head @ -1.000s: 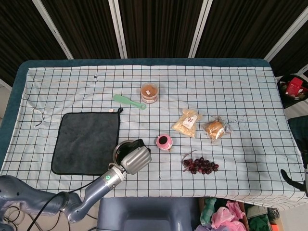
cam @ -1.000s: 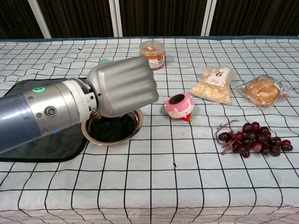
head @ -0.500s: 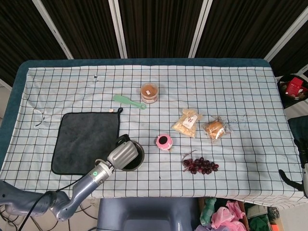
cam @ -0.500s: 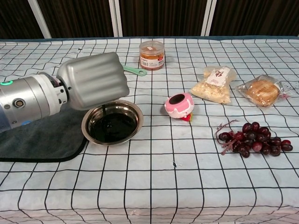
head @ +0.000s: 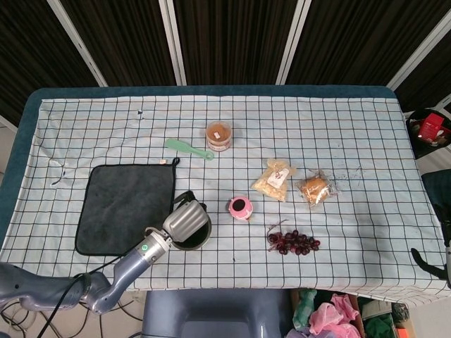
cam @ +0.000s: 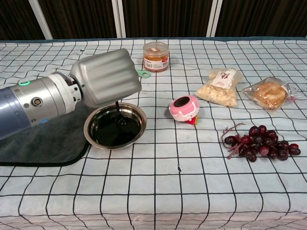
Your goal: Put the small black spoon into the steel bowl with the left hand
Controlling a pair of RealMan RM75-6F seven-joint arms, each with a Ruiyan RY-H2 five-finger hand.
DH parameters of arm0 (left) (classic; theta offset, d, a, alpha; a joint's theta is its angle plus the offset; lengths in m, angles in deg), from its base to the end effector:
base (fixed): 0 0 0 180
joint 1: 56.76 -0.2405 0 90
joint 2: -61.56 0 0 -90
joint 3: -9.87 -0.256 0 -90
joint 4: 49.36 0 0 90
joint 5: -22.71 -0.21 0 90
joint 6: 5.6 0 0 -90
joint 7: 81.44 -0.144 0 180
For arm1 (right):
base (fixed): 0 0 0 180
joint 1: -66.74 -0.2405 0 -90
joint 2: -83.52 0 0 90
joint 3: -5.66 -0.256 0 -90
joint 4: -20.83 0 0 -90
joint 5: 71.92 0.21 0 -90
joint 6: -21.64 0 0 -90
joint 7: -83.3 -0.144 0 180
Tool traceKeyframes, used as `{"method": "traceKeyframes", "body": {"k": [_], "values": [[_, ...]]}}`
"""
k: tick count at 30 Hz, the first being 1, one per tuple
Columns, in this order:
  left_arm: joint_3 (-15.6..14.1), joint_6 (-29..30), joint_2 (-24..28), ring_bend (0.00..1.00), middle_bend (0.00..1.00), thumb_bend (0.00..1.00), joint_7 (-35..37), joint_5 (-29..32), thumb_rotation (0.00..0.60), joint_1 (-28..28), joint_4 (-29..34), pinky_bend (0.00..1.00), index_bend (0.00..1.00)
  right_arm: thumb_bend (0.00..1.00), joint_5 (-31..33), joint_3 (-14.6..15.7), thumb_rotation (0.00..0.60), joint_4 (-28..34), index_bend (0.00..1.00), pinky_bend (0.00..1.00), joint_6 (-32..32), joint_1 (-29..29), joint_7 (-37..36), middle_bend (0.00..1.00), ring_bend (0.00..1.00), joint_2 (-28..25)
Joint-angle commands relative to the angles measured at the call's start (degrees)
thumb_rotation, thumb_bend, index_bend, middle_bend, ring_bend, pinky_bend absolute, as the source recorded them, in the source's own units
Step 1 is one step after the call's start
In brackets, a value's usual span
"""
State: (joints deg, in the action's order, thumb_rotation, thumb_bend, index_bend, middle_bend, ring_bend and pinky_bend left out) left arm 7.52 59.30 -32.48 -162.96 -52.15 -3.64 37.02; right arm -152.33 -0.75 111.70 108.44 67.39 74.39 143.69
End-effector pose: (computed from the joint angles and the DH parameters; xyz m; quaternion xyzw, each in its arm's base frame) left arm -0.0805 0.2985 -0.0538 -0.8261 0.2197 -0.2040 0.4772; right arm -0.3419 -0.1614 0.2036 0.5110 -0.4186 0.3963 0.6377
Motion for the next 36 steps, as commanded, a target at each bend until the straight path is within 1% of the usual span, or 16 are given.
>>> {"method": "traceKeyframes", "body": {"k": [1,3,5,8,14,17,20,21,23,24,26,28,29,31,32,36], "values": [[0.37,0.02,0.31,0.88,0.91,0.29,-0.08,0.54,0.600,-0.49,0.68,0.78,0.44,0.23,0.02,-0.02,0.600,0.06,0.00,0.22,0.04,0.00,0.16,0.01,0.10,0.05],[0.66,0.51,0.62,0.88,0.91,0.18,-0.17,0.66,0.600,-0.98,1.40,0.78,0.35,0.23,0.03,-0.02,0.600,0.12,0.00,0.22,0.04,0.00,0.29,0.01,0.10,0.08],[0.98,1.16,1.02,0.88,0.91,0.11,0.12,0.71,0.600,-1.45,2.17,0.78,0.29,0.23,0.07,-0.03,0.600,0.15,0.00,0.22,0.05,0.01,0.39,0.01,0.10,0.10],[1.49,2.33,1.79,0.87,0.90,0.06,0.72,0.97,0.600,-2.31,3.76,0.78,0.24,0.23,0.16,-0.05,0.600,0.14,0.00,0.22,0.00,0.02,0.42,0.01,0.10,0.12],[2.35,5.59,5.03,0.84,0.86,0.06,2.30,1.03,0.600,-4.56,9.12,0.77,0.23,0.23,0.41,-0.12,0.600,0.04,0.00,0.22,-0.13,0.00,0.56,0.01,0.10,0.16],[3.56,10.20,7.99,0.76,0.77,0.09,4.97,0.73,0.600,-7.09,13.81,0.74,0.22,0.23,0.50,-0.12,0.600,-0.01,0.00,0.22,-0.19,0.00,0.77,0.01,0.10,0.17],[4.71,15.67,11.78,0.64,0.64,0.09,9.06,1.08,0.600,-10.71,19.13,0.64,0.22,0.23,0.82,-0.16,0.600,-0.18,0.00,0.22,-0.36,-0.01,1.08,0.01,0.10,0.24],[5.21,18.86,13.80,0.58,0.59,0.09,12.13,1.68,0.600,-13.13,21.62,0.59,0.22,0.23,1.02,-0.20,0.600,-0.23,0.00,0.22,-0.39,0.01,1.26,0.01,0.10,0.28],[5.13,21.66,16.55,0.48,0.51,0.09,15.62,2.60,0.600,-15.94,24.41,0.52,0.22,0.23,1.25,-0.30,0.600,-0.32,0.00,0.22,-0.41,-0.01,1.58,0.01,0.10,0.36],[5.03,23.74,18.77,0.42,0.46,0.09,19.75,3.54,0.600,-18.43,26.49,0.47,0.22,0.23,1.27,-0.34,0.600,-0.38,0.00,0.22,-0.39,-0.06,1.88,0.01,0.10,0.45],[4.45,25.25,21.74,0.33,0.37,0.08,25.66,4.27,0.600,-21.29,28.45,0.38,0.22,0.23,1.09,-0.28,0.600,-0.45,0.00,0.22,-0.41,-0.16,2.35,0.01,0.10,0.59],[3.36,26.15,25.65,0.24,0.29,0.07,34.44,5.61,0.600,-25.00,30.60,0.31,0.21,0.22,0.74,-0.12,0.600,-0.52,0.00,0.22,-0.56,-0.36,3.03,0.01,0.09,0.80],[2.52,26.10,27.96,0.22,0.27,0.07,40.26,5.50,0.600,-26.96,31.20,0.29,0.21,0.22,0.39,0.02,0.600,-0.58,0.00,0.22,-0.70,-0.55,3.51,0.01,0.09,0.96],[1.16,26.01,30.74,0.15,0.20,0.06,47.93,4.40,0.600,-29.44,30.88,0.23,0.19,0.22,-0.03,0.15,0.600,-0.73,0.00,0.22,-0.80,-0.77,4.11,0.01,0.09,1.21],[-0.10,25.94,32.59,0.12,0.18,0.05,53.11,2.98,0.600,-31.17,29.95,0.20,0.18,0.22,-0.35,0.27,0.600,-0.84,0.00,0.22,-0.88,-0.93,4.56,0.01,0.09,1.40],[-3.45,26.44,36.03,0.09,0.14,0.04,66.45,-1.49,0.600,-35.75,25.51,0.14,0.18,0.21,-1.26,0.56,0.600,-0.91,0.00,0.22,-0.85,-1.26,5.63,0.01,0.09,1.85]]}}
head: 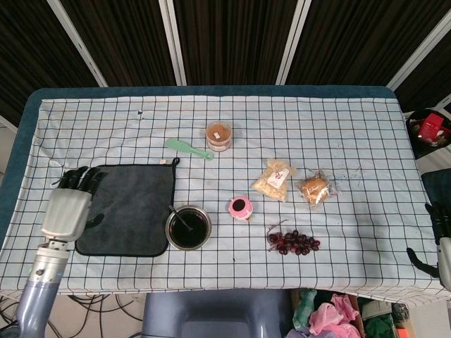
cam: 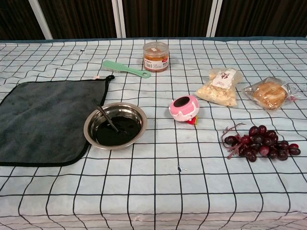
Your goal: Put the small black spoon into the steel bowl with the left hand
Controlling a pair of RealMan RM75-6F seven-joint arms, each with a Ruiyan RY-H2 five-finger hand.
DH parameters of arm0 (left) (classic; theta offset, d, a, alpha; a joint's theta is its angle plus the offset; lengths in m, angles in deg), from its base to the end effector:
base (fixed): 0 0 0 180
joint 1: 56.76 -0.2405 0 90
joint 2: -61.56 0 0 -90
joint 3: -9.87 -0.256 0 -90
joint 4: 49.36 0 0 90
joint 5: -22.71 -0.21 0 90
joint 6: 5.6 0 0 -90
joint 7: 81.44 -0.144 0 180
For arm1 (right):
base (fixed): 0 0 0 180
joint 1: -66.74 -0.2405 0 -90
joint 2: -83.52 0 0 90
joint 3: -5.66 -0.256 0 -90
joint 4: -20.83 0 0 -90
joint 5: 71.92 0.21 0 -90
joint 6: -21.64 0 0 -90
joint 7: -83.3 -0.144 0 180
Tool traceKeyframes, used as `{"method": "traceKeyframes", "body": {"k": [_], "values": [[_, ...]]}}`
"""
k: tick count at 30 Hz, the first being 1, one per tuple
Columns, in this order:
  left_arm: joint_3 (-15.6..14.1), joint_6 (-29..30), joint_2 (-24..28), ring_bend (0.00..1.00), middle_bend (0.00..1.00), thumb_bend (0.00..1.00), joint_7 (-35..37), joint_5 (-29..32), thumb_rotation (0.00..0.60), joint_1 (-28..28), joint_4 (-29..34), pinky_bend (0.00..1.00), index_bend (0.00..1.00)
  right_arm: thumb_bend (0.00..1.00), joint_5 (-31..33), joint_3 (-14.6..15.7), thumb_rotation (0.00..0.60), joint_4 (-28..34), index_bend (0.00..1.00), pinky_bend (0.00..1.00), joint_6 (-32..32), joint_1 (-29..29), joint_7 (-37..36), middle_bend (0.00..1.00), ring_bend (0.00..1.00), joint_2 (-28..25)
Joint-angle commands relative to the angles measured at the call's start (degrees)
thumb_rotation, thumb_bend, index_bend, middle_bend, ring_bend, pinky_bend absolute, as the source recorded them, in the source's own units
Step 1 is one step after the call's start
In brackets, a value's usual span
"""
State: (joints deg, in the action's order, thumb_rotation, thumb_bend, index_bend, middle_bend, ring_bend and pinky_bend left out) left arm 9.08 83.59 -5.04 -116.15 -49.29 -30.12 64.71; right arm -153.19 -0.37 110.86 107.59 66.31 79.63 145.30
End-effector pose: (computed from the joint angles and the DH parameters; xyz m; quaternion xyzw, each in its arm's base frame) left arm -0.1881 0.2443 0.1279 -0.6571 -0.2882 -0.3693 0.5906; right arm -0.3399 -0.1669 0.1920 0.5391 -0.3986 0.3723 0.6418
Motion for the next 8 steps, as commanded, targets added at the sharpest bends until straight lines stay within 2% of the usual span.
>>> {"method": "traceKeyframes", "body": {"k": [1,3,8], "values": [[-5.51,2.20,8.98,0.08,0.14,0.04,21.97,-5.08,0.600,-10.04,-3.26,0.13,0.18,0.21,-0.59,0.24,0.600,-0.08,0.00,0.22,0.02,-0.24,0.59,0.01,0.09,0.31],[-6.31,2.46,9.45,0.08,0.13,0.04,26.88,-6.77,0.600,-11.60,-6.45,0.11,0.18,0.21,-0.89,0.35,0.600,-0.07,0.00,0.22,0.08,-0.32,1.06,0.01,0.09,0.43],[-6.82,1.85,9.21,0.08,0.13,0.04,32.12,-8.38,0.600,-13.45,-11.46,0.10,0.17,0.21,-1.29,0.36,0.600,0.23,0.00,0.22,0.43,-0.39,1.63,0.01,0.09,0.51]]}}
